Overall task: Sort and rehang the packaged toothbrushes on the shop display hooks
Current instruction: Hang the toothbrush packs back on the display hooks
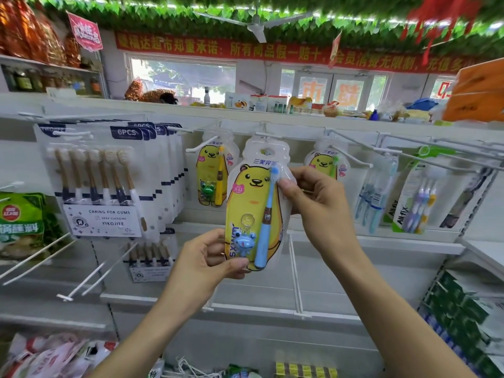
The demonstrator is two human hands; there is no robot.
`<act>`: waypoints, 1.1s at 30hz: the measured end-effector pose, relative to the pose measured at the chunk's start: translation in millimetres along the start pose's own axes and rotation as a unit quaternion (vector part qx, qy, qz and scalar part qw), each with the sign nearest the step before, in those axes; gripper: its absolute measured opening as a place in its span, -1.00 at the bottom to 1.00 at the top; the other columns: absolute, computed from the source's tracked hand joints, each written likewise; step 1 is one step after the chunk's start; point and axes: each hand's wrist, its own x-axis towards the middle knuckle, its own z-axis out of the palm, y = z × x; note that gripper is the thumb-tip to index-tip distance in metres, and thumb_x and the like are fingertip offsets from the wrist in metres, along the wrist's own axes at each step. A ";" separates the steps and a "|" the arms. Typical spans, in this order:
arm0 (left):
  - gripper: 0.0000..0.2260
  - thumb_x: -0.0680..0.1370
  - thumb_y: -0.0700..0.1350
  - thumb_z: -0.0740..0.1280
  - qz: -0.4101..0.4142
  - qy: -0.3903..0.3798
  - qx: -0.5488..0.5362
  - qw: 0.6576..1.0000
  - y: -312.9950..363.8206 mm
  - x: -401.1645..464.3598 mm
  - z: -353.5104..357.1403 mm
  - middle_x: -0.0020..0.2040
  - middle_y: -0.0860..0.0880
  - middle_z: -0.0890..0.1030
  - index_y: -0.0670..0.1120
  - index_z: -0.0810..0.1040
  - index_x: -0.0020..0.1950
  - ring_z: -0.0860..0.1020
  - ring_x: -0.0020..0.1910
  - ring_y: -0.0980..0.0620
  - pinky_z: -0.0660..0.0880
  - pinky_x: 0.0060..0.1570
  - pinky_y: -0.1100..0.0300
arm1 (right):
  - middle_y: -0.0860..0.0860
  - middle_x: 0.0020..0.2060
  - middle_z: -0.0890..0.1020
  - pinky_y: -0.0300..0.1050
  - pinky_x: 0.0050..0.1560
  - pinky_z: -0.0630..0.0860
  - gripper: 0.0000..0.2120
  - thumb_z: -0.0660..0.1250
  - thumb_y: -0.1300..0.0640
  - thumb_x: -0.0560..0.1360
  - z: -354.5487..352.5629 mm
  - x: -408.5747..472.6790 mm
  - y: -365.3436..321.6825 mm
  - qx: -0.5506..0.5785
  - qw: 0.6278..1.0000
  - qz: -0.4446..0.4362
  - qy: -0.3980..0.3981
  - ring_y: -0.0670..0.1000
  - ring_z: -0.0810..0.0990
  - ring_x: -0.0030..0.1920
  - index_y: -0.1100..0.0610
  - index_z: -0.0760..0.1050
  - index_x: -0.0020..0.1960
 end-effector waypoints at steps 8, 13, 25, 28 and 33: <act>-0.69 0.33 -0.32 0.50 0.008 0.006 -0.002 1.000 -7.2 16.8 4.6 -0.12 -0.19 0.73 -0.16 0.63 0.06 0.71 -0.21 -0.21 0.66 -0.23 0.05 | 0.02 -0.12 0.72 0.01 -0.08 0.66 -0.89 0.34 0.22 0.61 0.4 6.0 5.9 -0.019 0.999 -0.028 0.021 0.01 0.70 -0.10 0.17 0.64 0.07; -0.69 0.35 -0.40 0.54 0.008 0.002 -0.002 1.000 -12.3 24.1 1.9 -0.12 -0.21 0.73 -0.07 0.70 -0.01 0.71 -0.19 -0.24 0.66 -0.23 0.05 | 0.06 -0.17 0.69 0.26 -0.15 0.61 -0.83 0.34 0.08 0.53 2.7 9.8 11.0 -0.036 0.998 -0.035 0.033 0.17 0.67 -0.13 0.15 0.64 0.00; -0.73 0.38 -0.33 0.50 0.076 0.001 0.054 0.996 -11.2 32.8 -6.1 -0.07 -0.12 0.74 -0.12 0.67 0.05 0.71 -0.09 -0.13 0.67 -0.11 0.07 | -0.02 -0.27 0.63 -0.22 -0.19 0.51 -0.86 0.31 0.26 0.60 11.7 20.1 19.4 0.030 0.996 -0.073 0.049 -0.09 0.58 -0.22 0.12 0.59 -0.10; -0.75 0.39 -0.30 0.48 0.078 -0.013 0.023 0.997 -10.7 36.0 -4.8 -0.07 -0.17 0.73 -0.12 0.67 0.05 0.70 -0.11 -0.16 0.66 -0.12 0.07 | 0.03 -0.23 0.66 -0.23 -0.19 0.53 -0.87 0.30 0.29 0.61 14.6 18.1 20.1 0.052 0.991 -0.100 0.077 -0.09 0.60 -0.21 0.18 0.62 -0.03; -0.67 0.47 -0.27 0.44 0.028 -0.057 -0.018 0.998 -20.9 43.6 -2.8 -0.01 -0.21 0.72 -0.19 0.55 0.22 0.70 -0.12 -0.19 0.67 -0.15 0.00 | 0.06 -0.16 0.73 -0.16 -0.18 0.58 -0.88 0.33 0.28 0.59 8.0 31.6 34.7 0.043 0.995 -0.026 0.090 0.00 0.69 -0.16 0.20 0.66 0.03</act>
